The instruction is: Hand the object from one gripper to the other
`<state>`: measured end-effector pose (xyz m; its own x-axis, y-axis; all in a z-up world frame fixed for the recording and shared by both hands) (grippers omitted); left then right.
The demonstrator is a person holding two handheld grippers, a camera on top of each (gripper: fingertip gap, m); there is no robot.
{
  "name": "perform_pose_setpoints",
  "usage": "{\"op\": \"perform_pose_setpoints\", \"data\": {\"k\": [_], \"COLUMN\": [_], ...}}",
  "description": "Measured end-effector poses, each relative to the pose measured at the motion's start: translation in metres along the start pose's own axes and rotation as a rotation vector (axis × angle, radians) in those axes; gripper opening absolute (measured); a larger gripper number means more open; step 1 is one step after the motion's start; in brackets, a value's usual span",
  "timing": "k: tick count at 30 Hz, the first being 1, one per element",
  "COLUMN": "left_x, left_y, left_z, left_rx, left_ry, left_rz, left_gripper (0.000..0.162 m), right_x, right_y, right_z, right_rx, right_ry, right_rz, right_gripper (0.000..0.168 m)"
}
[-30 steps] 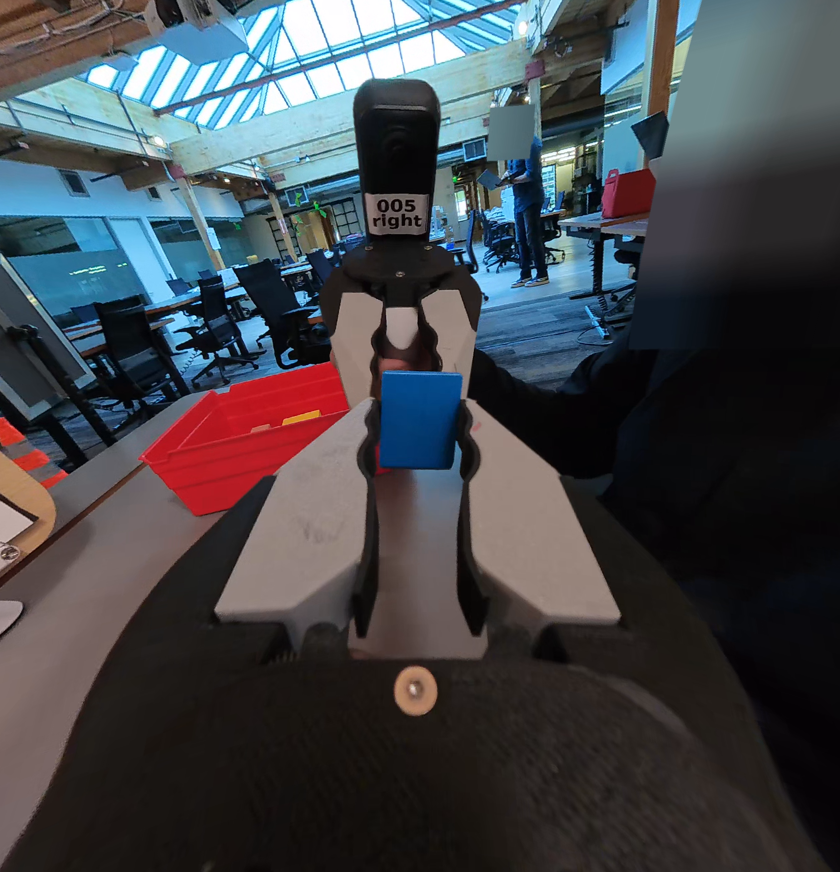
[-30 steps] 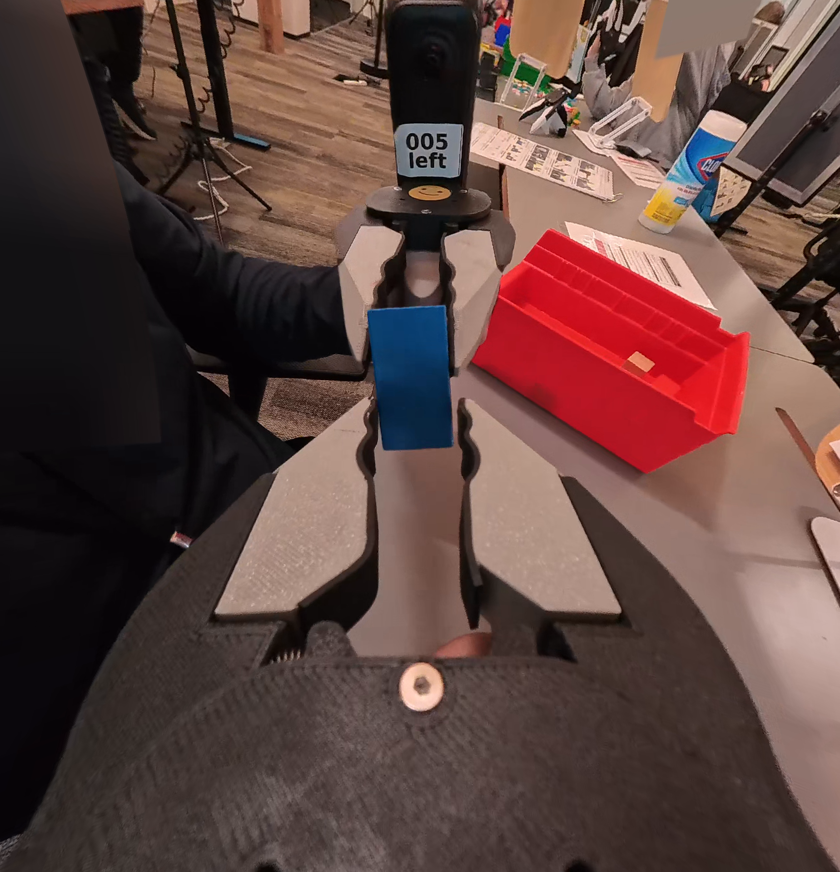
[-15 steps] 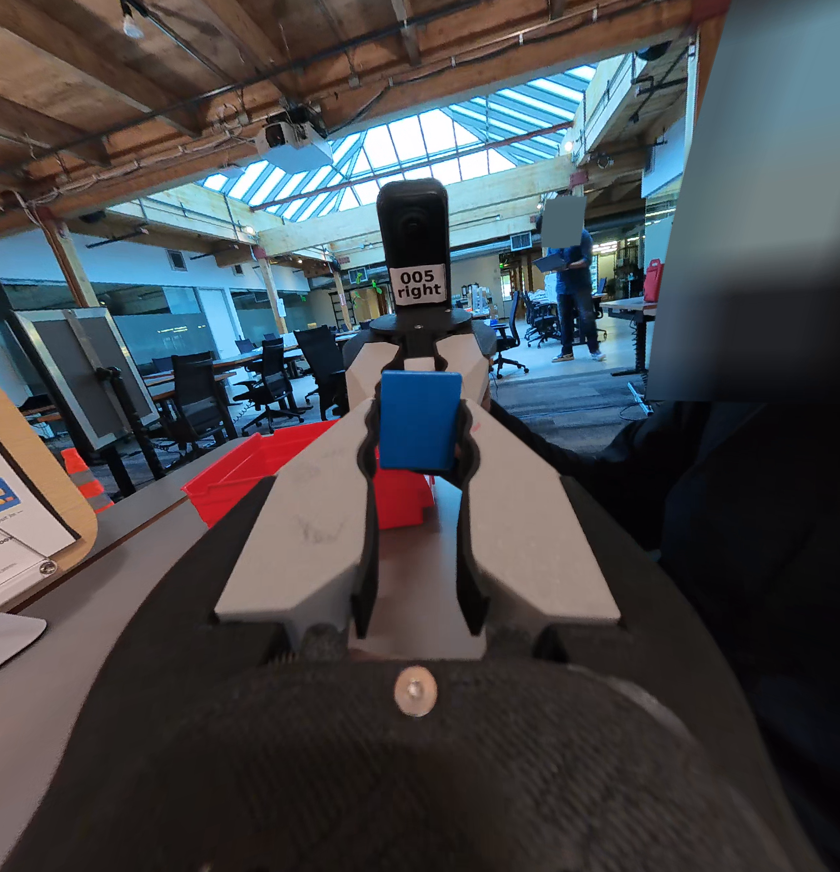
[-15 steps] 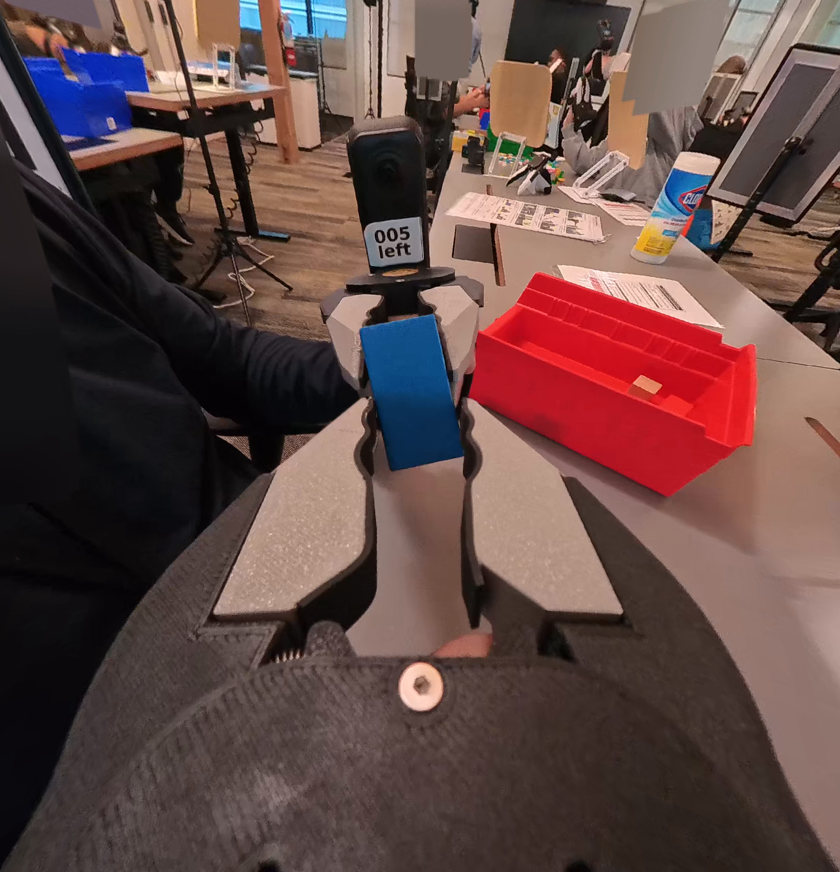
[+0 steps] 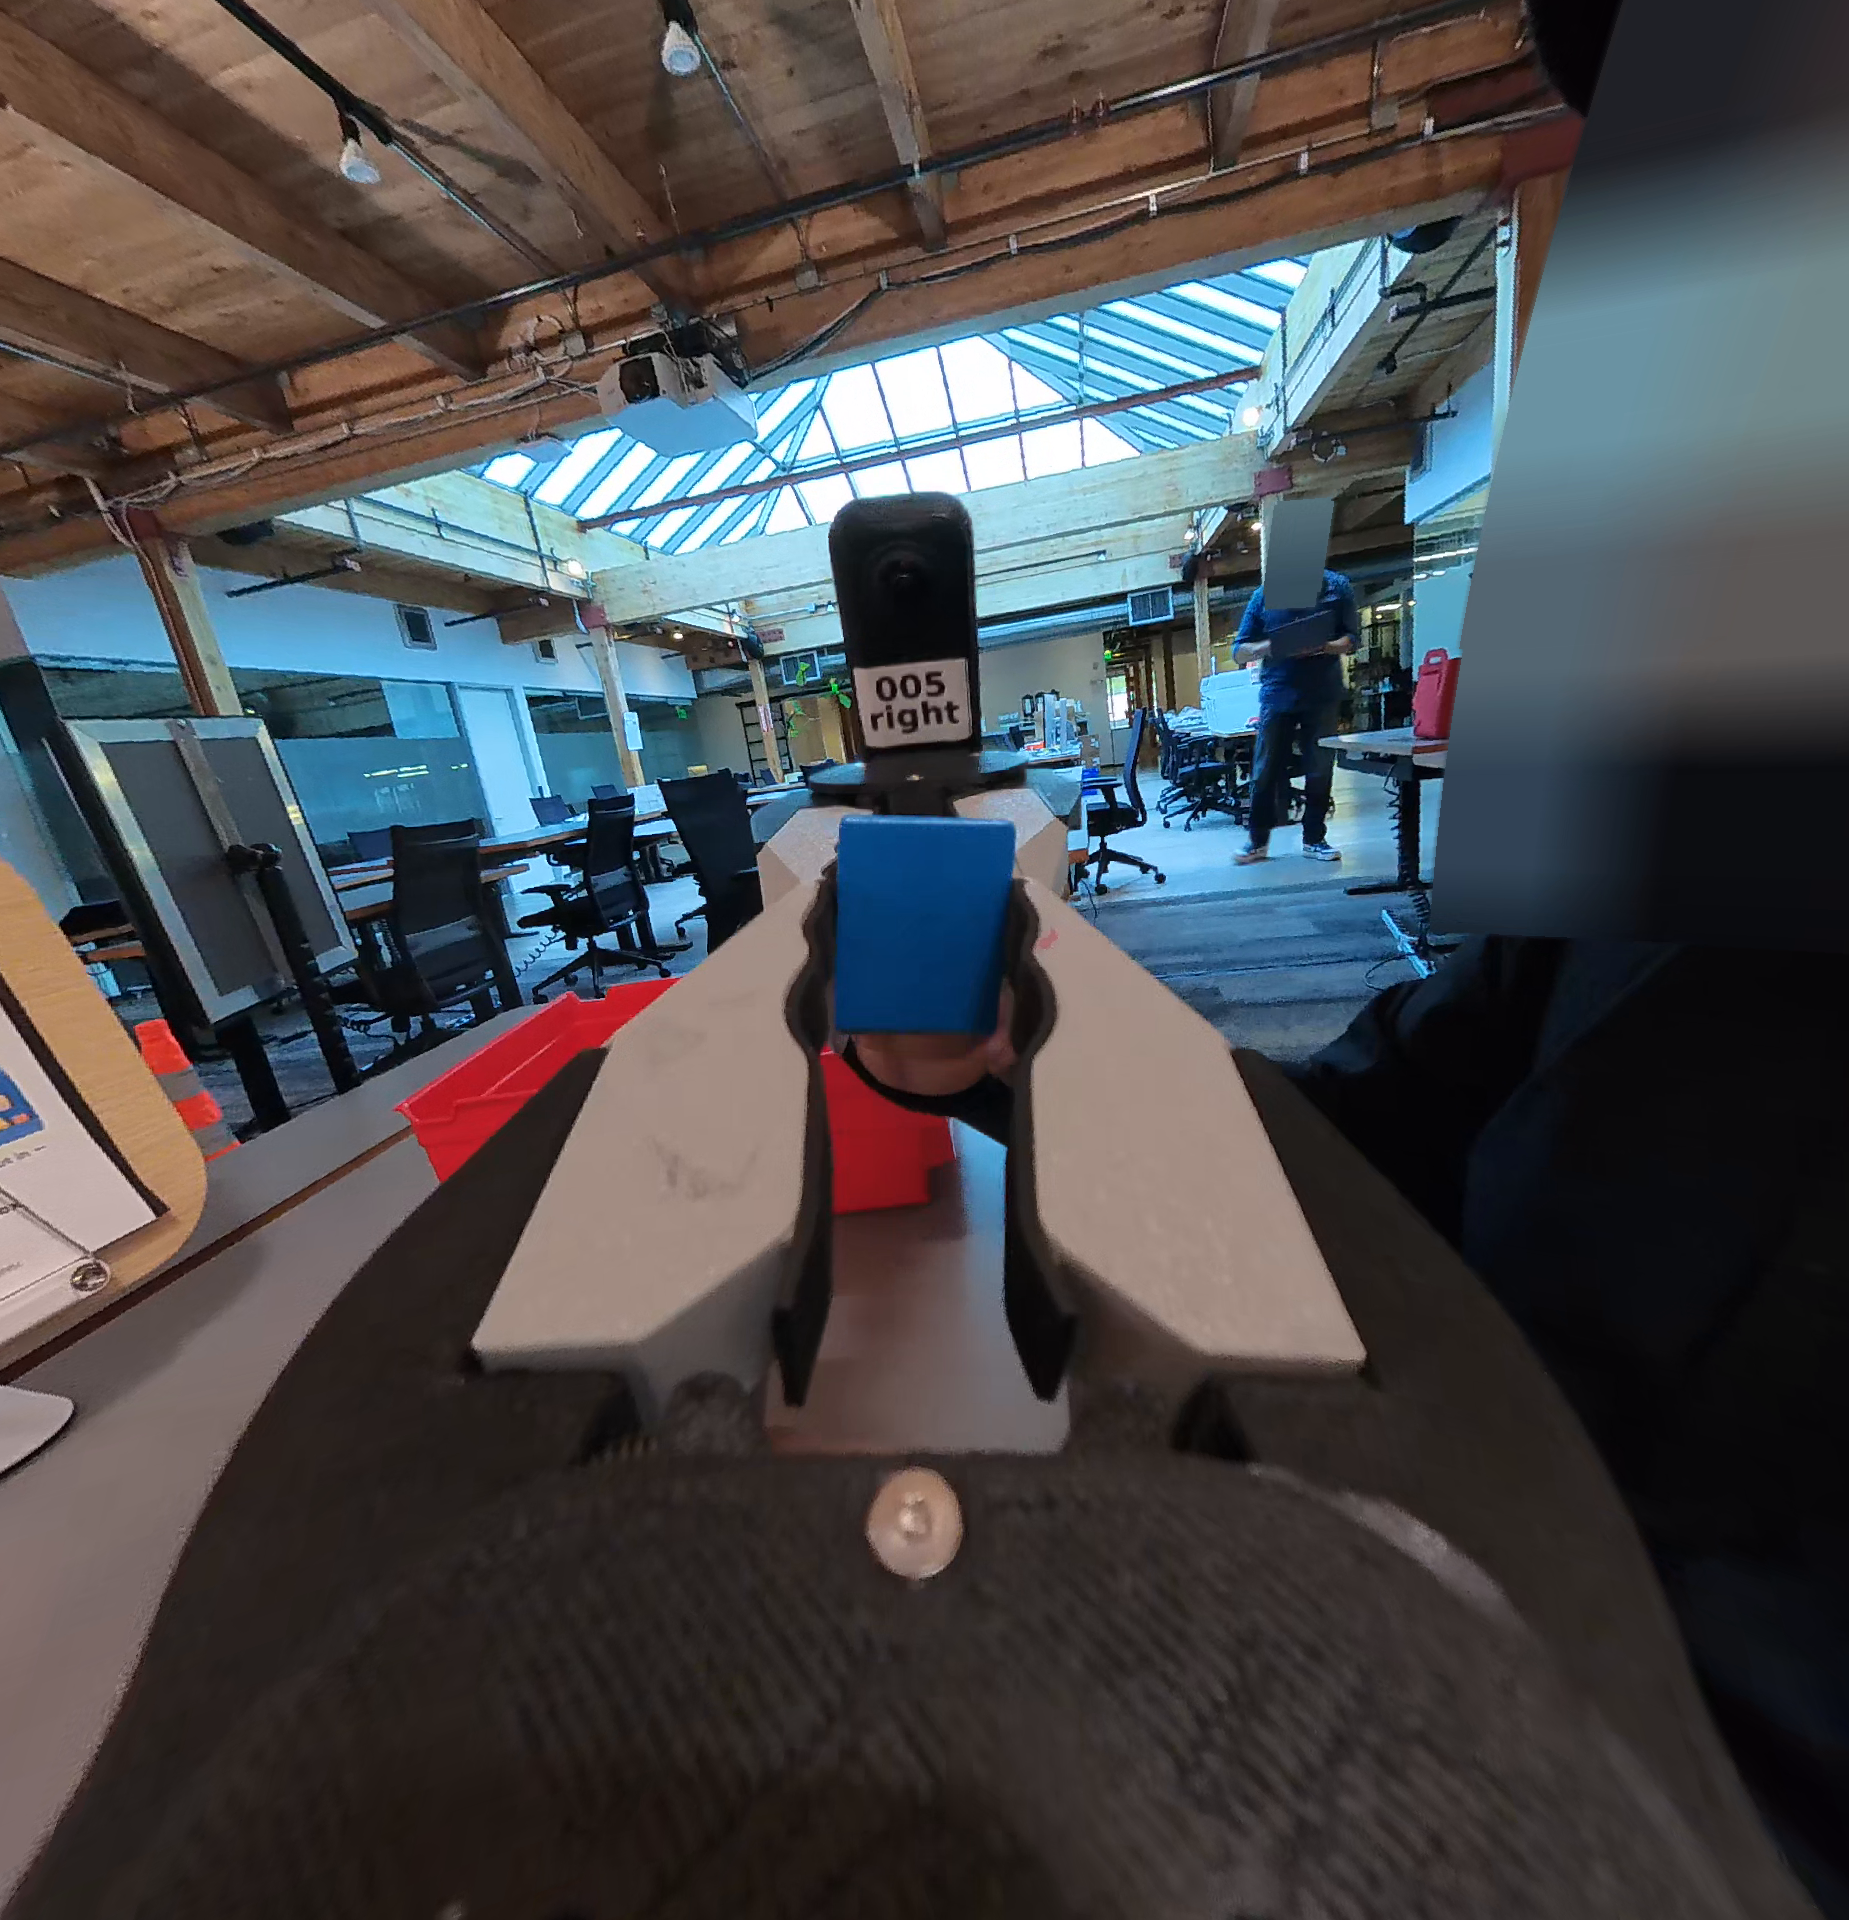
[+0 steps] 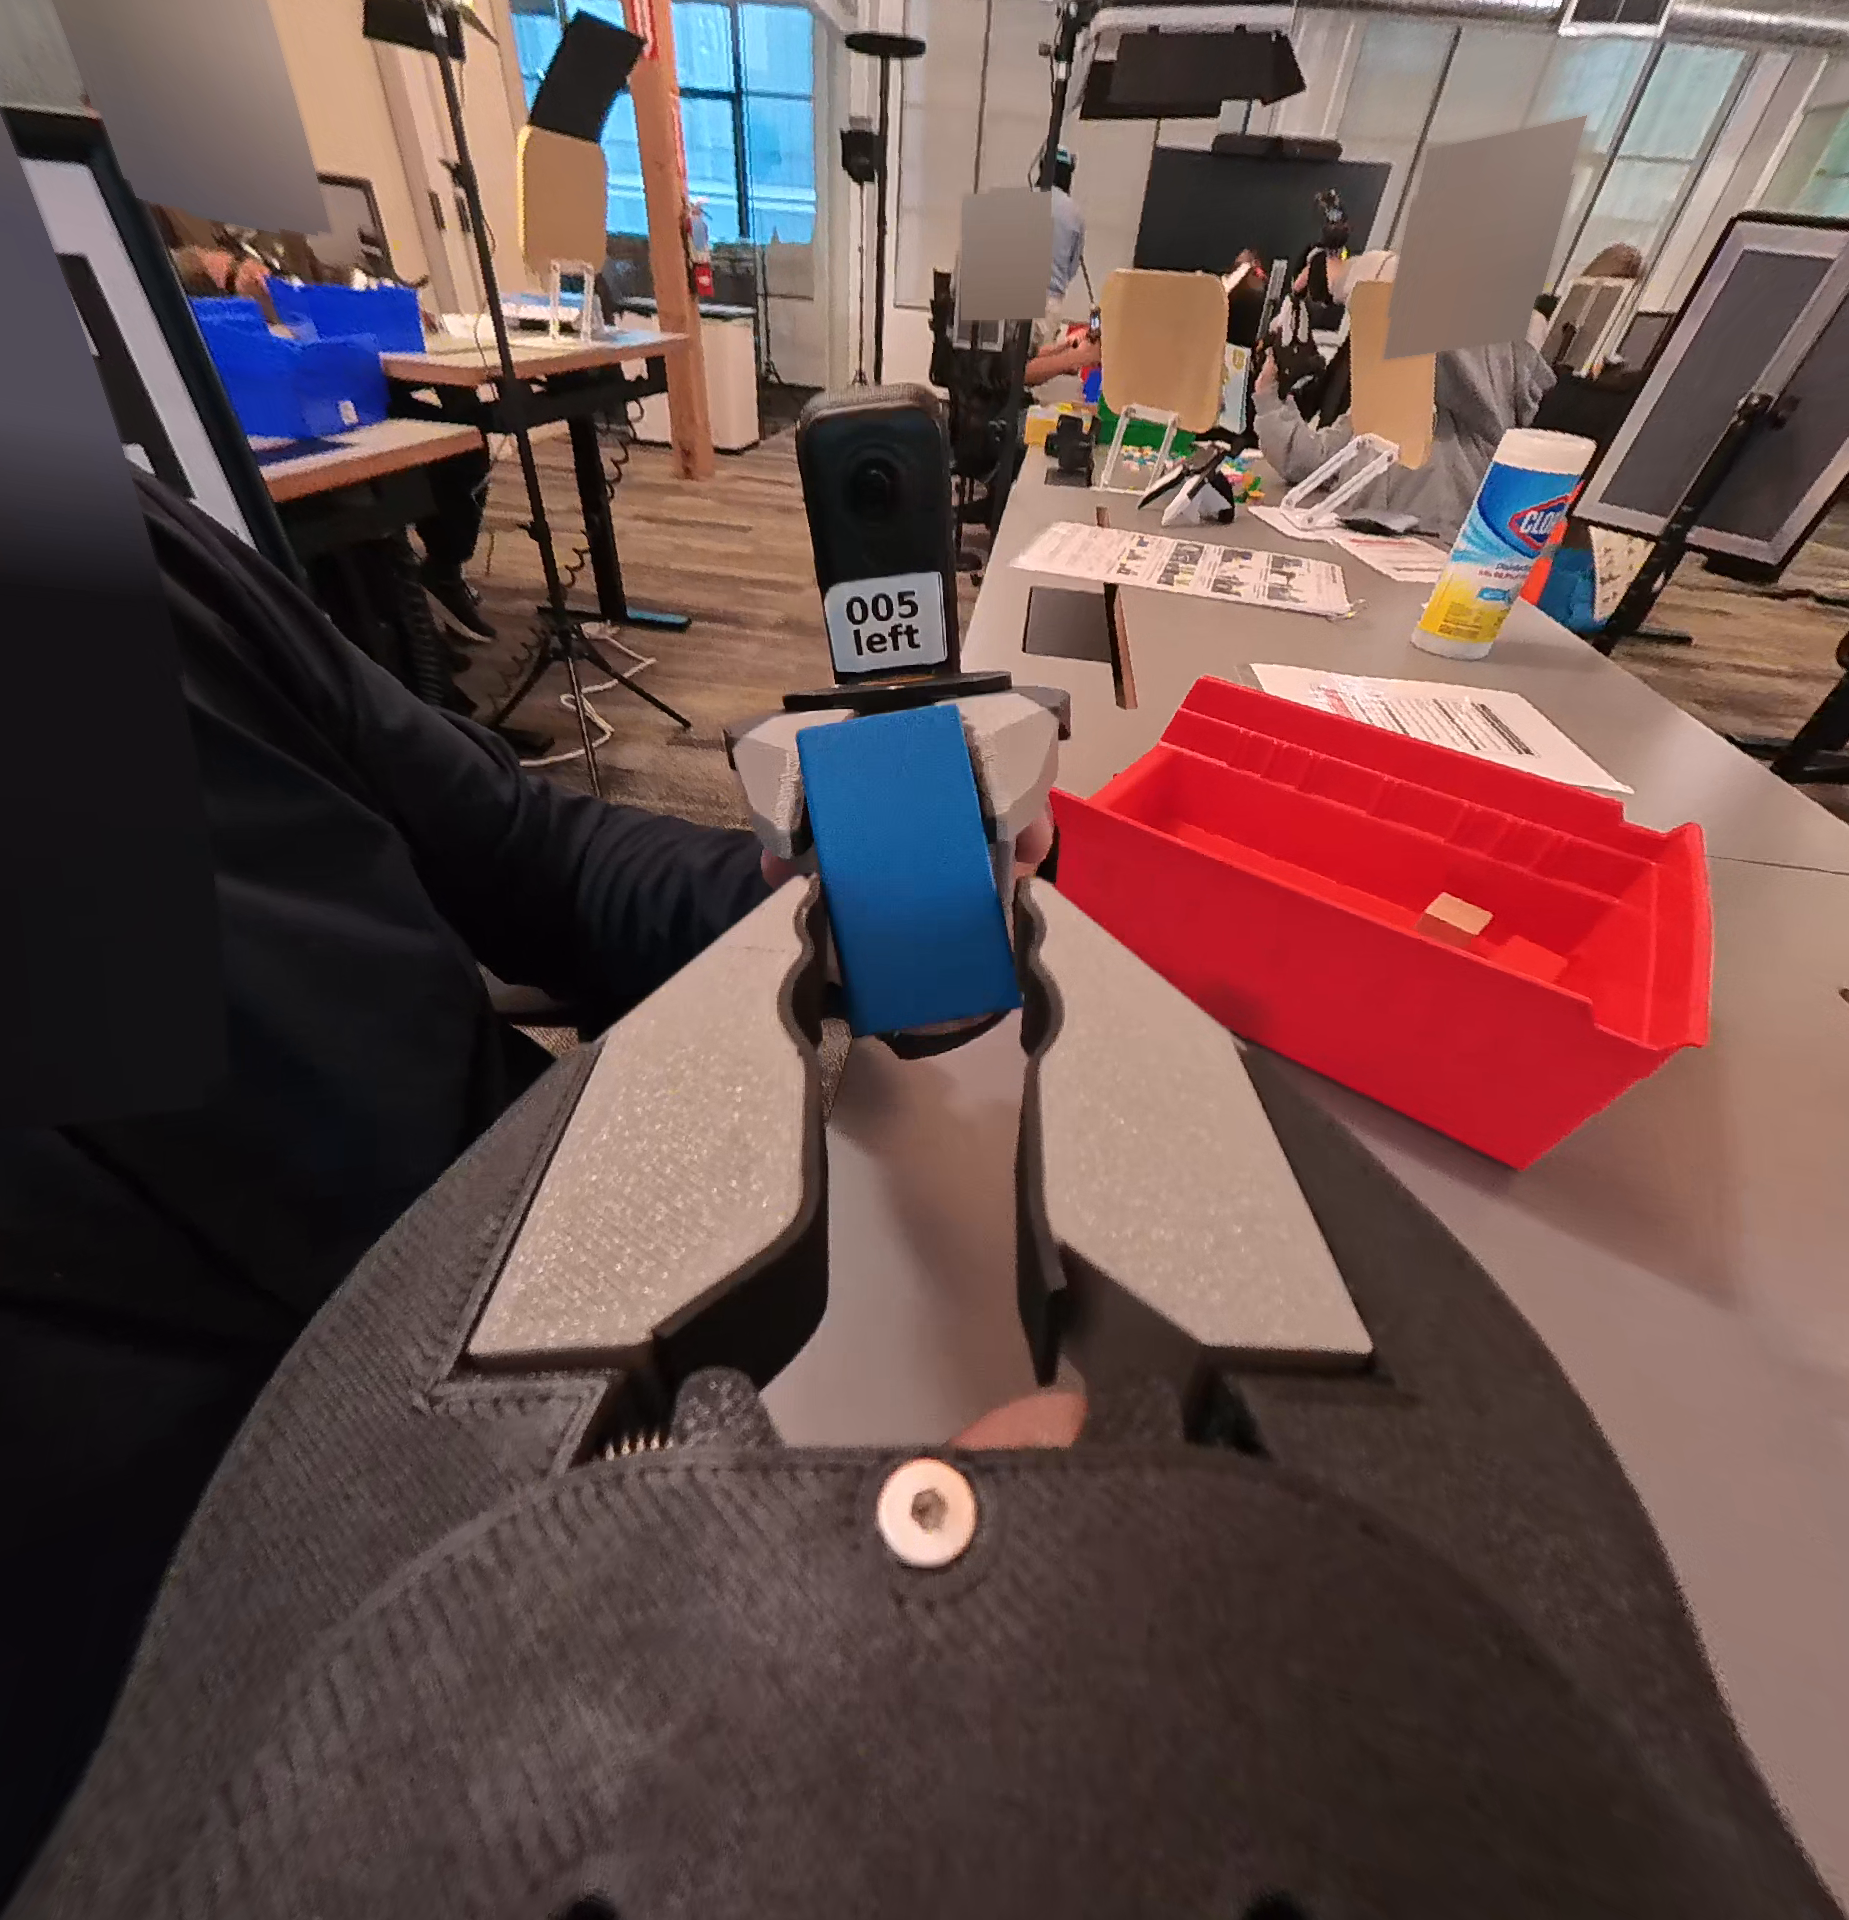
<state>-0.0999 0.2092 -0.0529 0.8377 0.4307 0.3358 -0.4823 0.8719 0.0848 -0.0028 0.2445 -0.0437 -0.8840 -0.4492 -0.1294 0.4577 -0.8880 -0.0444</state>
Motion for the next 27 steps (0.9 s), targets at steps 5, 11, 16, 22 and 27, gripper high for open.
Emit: {"op": "perform_pose_setpoints", "data": {"k": [5,11,16,22,27], "left_x": [0.0003,0.0017,0.0027,0.0029,0.0029], "left_y": [0.0029,0.0038,0.0036,0.0034,0.004], "left_z": [-0.0018,-0.0052,-0.0063,-0.0081,-0.0091], "left_rx": [-0.013,-0.032,-0.02,-0.025,-0.039], "left_ry": [0.019,0.052,0.078,0.094,0.103], "left_rz": [0.007,-0.001,0.003,-0.007,-0.012], "left_gripper": [0.03,0.03,0.03,0.031,0.03], "right_x": [0.0032,0.0076,0.0061,0.0043,0.0015], "right_y": [-0.0037,-0.0037,-0.0041,-0.0032,-0.0028], "right_z": [-0.0035,-0.0073,-0.0084,-0.009,-0.0083], "right_rx": [0.016,0.011,0.025,0.018,0.021], "right_ry": [-0.003,0.039,0.043,0.059,0.062], "right_rz": [0.005,-0.009,0.003,0.004,0.002], "right_gripper": [0.034,0.034,0.035,0.034,0.033]}}
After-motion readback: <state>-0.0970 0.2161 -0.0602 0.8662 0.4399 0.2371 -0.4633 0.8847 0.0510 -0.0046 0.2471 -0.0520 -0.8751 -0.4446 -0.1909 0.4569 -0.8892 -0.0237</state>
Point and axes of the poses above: each gripper's, where its closed fingertips meet, x out along the fingers, z out of its top, y = z × x across the jaws, the point moved 6 cm from there along -x, back along the fingers, and after that the axes turned 10 degrees about z, right-handed, at the moved point
